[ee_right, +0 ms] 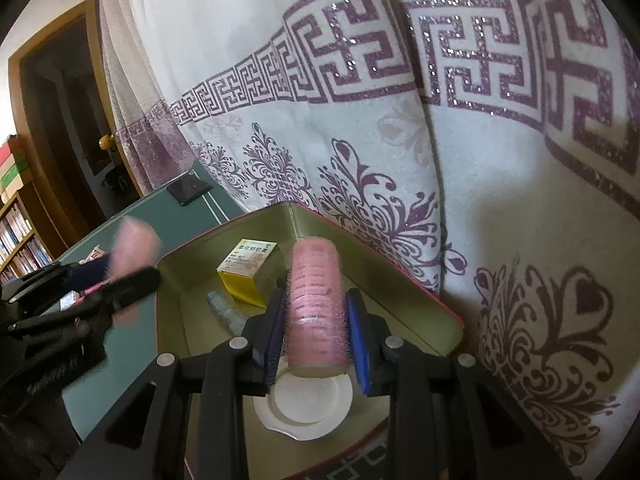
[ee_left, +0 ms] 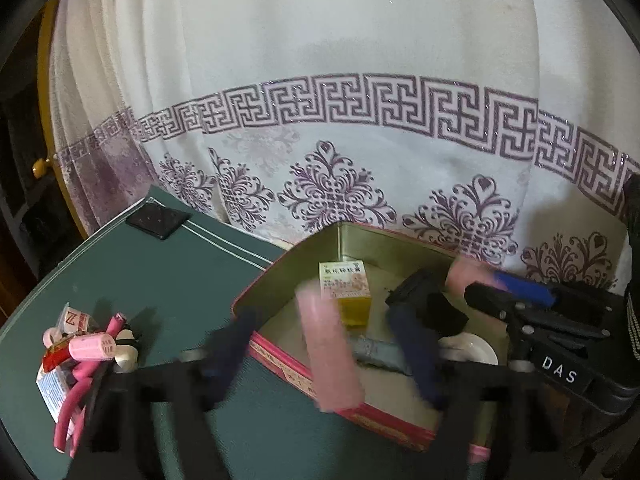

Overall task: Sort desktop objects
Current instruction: 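Carry both pink rollers over the pink tin and open both grippers, then move both open grippers back over the pile of items on the table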

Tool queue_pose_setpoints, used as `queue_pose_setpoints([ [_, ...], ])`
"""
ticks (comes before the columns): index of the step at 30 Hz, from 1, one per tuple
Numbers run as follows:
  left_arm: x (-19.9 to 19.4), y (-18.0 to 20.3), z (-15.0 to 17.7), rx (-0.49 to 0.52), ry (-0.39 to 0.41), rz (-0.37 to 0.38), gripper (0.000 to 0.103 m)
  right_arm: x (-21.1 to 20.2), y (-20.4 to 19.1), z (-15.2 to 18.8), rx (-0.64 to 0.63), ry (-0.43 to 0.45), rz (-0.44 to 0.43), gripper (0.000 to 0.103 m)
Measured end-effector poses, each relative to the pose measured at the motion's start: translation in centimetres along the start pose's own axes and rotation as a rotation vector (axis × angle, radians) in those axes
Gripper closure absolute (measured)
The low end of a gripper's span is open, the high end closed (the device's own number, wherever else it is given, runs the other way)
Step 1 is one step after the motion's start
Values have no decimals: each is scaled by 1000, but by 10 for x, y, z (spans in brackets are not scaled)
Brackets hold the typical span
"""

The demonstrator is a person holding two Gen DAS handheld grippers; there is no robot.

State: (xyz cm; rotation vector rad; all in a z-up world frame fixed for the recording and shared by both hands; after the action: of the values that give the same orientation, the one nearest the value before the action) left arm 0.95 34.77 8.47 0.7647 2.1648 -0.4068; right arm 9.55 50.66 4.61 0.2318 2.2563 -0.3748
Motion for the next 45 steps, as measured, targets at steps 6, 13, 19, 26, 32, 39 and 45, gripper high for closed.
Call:
queue_pose_setpoints([
  [6, 0, -8, 2, -19, -4, -5, 27, -2, 0, 1, -1, 6, -1, 46],
  [13, 0, -23, 8, -62, -18, -16, 27, -3, -1, 1, 5, 11, -1, 44],
  [19, -1, -33, 14, -88, -32, -33, 27, -3, -6, 1, -4, 13, -7, 42],
  [26, -6, -45, 20, -119, -33, -70, 27, -4, -16, 3, -15, 14, -16, 40],
  [32, -10, -56, 25, -143, -33, -100, 27, -5, -25, 4, -22, 15, -25, 40],
  [39, -15, -69, 34, -163, -34, -126, 27, -6, -42, 3, -44, 18, -46, 40],
  [45, -18, -83, 42, -189, -44, -140, 27, -3, -62, 2, -73, 12, -71, 40],
])
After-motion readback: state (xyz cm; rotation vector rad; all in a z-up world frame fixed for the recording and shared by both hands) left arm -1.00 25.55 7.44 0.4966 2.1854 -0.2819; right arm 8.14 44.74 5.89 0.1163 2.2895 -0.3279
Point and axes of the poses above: each gripper's, at about its wrist camera, not at the fingertips, and x roughly the way its jaws point, y to its right, z to its underside, the point moved 3 cm from there along x, roughly the way its jaws point, and after that the axes turned 13 degrees about -y, right-handed, at the moved point
